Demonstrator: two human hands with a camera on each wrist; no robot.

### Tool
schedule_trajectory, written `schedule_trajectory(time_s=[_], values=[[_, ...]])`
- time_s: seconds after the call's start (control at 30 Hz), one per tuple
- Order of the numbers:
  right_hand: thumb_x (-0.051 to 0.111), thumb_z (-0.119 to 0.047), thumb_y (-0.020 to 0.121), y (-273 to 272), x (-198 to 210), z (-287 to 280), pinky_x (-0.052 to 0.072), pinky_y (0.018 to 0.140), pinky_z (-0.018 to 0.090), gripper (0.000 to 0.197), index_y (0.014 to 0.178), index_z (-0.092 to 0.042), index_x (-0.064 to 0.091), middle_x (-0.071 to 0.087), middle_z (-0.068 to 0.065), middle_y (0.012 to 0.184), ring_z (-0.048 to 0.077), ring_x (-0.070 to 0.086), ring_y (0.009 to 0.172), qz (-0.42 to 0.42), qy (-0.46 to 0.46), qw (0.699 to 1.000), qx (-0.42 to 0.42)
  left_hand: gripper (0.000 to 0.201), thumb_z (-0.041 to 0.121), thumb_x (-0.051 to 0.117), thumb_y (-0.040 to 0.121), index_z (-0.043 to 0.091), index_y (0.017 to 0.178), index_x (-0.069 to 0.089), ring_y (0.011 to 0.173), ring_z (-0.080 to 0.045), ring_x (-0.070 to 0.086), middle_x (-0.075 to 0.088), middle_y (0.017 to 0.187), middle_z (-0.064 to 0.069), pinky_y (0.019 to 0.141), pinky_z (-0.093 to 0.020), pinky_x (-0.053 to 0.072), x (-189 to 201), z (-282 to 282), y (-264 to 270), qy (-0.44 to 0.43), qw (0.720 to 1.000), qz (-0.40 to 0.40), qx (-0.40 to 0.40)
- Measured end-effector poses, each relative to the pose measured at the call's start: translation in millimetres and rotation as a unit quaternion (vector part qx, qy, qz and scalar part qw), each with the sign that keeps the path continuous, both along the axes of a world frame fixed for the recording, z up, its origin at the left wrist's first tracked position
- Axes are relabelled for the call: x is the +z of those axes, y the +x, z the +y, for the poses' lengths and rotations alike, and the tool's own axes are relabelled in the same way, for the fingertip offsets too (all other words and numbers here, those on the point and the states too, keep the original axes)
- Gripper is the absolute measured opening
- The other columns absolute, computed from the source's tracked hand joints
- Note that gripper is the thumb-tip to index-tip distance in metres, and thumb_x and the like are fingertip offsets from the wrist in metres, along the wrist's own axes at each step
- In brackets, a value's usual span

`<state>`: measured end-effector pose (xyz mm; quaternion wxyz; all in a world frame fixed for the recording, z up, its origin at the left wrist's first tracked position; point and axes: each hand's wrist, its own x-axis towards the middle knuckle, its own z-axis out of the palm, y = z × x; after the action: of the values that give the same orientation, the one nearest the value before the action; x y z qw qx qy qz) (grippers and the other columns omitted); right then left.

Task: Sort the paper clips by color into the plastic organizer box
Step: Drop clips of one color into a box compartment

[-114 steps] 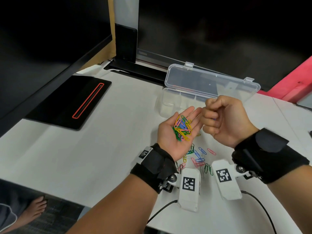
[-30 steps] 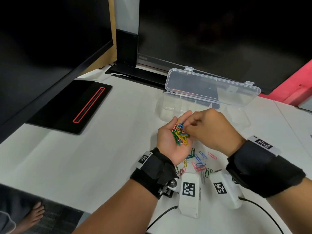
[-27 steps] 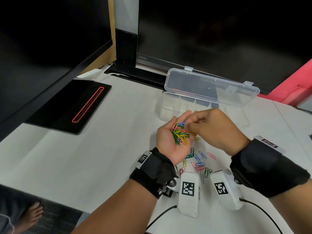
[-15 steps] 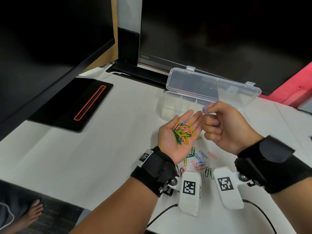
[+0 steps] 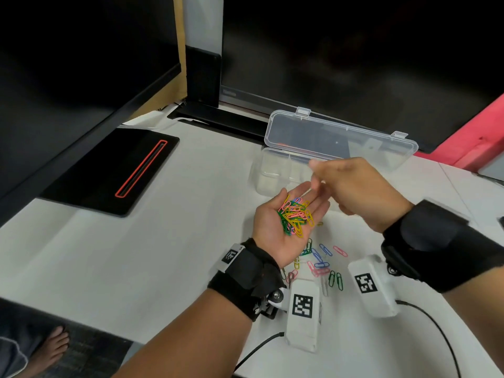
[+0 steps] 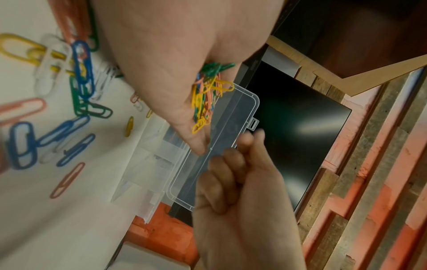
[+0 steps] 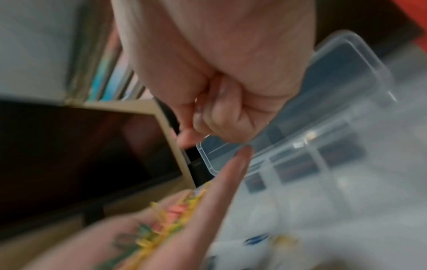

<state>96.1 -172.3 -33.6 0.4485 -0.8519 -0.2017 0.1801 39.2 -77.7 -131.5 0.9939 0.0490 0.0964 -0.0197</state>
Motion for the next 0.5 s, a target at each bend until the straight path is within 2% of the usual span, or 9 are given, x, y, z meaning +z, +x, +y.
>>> schedule_trajectory(time_s=[0.03,0.07,0.13,0.23,0.33,0.37,0.43,0.5], values=[[0.060,-0.030,0.093,2.0,-1.2,0.1,0.046,0.049,0.024,0.030,0.070,-0.012,0.068,0.065,-0.008,0.054,0.009,0.058,0.046,-0.075,-0.071,0.994,0.044,0.045,0.026,0.031,0.104,-0.007,0.117,0.060,0.116,-0.038,0.058,0.062,0.121,-0.028,0.104,-0.047,0.042,-1.3,-0.3,-0.5,0.000,1.000,0.002,-0.002],[0.064,-0.028,0.089,4.3,-2.4,-0.1,0.055,0.061,0.030,0.019,0.076,-0.018,0.074,0.071,-0.007,0.062,0.010,0.067,0.058,-0.138,-0.140,0.977,0.078,0.047,0.026,0.031,0.104,-0.008,0.118,0.060,0.120,-0.038,0.056,0.060,0.124,-0.027,0.108,-0.047,0.039,-2.3,-0.5,-1.3,-0.001,1.000,-0.001,-0.007],[0.069,-0.033,0.083,6.1,-4.3,0.2,0.057,0.076,0.035,0.009,0.081,-0.029,0.077,0.073,-0.007,0.068,0.011,0.070,0.070,-0.184,-0.232,0.950,0.105,0.050,0.027,0.029,0.104,-0.008,0.131,0.052,0.124,-0.037,0.052,0.056,0.131,-0.026,0.112,-0.047,0.035,-3.5,-1.0,-2.6,0.002,1.000,-0.009,-0.011],[0.074,-0.027,0.081,4.9,-5.6,4.3,0.057,0.073,0.029,0.005,0.080,-0.025,0.078,0.073,-0.006,0.064,0.006,0.069,0.063,-0.146,-0.221,0.958,0.106,0.049,0.025,0.031,0.104,-0.006,0.140,0.043,0.127,-0.035,0.050,0.053,0.136,-0.024,0.111,-0.048,0.036,-2.4,-0.6,-2.0,0.002,1.000,-0.002,-0.011],[0.073,-0.020,0.082,3.6,-5.6,6.5,0.052,0.058,0.018,0.006,0.079,-0.019,0.078,0.072,-0.003,0.062,0.003,0.066,0.054,-0.118,-0.177,0.974,0.083,0.042,0.024,0.032,0.104,-0.002,0.133,0.046,0.119,-0.033,0.056,0.060,0.126,-0.022,0.108,-0.046,0.039,0.6,-0.8,-3.5,-0.012,1.000,-0.008,-0.011],[0.073,-0.018,0.082,3.6,-5.6,6.3,0.053,0.057,0.019,0.006,0.079,-0.018,0.078,0.072,-0.001,0.064,0.005,0.066,0.056,-0.114,-0.161,0.978,0.072,0.041,0.024,0.031,0.104,-0.003,0.130,0.048,0.115,-0.033,0.058,0.063,0.121,-0.022,0.107,-0.046,0.040,1.2,-0.8,-4.2,-0.010,1.000,-0.007,-0.010],[0.072,-0.016,0.081,4.3,-5.4,4.5,0.058,0.065,0.026,0.005,0.080,-0.017,0.077,0.074,0.001,0.067,0.012,0.069,0.061,-0.103,-0.139,0.983,0.060,0.045,0.024,0.031,0.104,-0.005,0.133,0.048,0.115,-0.033,0.059,0.065,0.119,-0.023,0.106,-0.045,0.040,2.7,-0.6,-5.3,-0.005,1.000,-0.005,-0.012],[0.073,-0.013,0.081,3.7,-5.5,2.6,0.058,0.068,0.026,0.007,0.083,-0.018,0.078,0.073,-0.004,0.063,0.010,0.069,0.060,-0.096,-0.142,0.982,0.080,0.043,0.024,0.034,0.103,-0.005,0.131,0.051,0.113,-0.034,0.060,0.063,0.120,-0.025,0.105,-0.047,0.041,4.1,-0.7,-5.6,-0.008,1.000,-0.001,-0.014]])
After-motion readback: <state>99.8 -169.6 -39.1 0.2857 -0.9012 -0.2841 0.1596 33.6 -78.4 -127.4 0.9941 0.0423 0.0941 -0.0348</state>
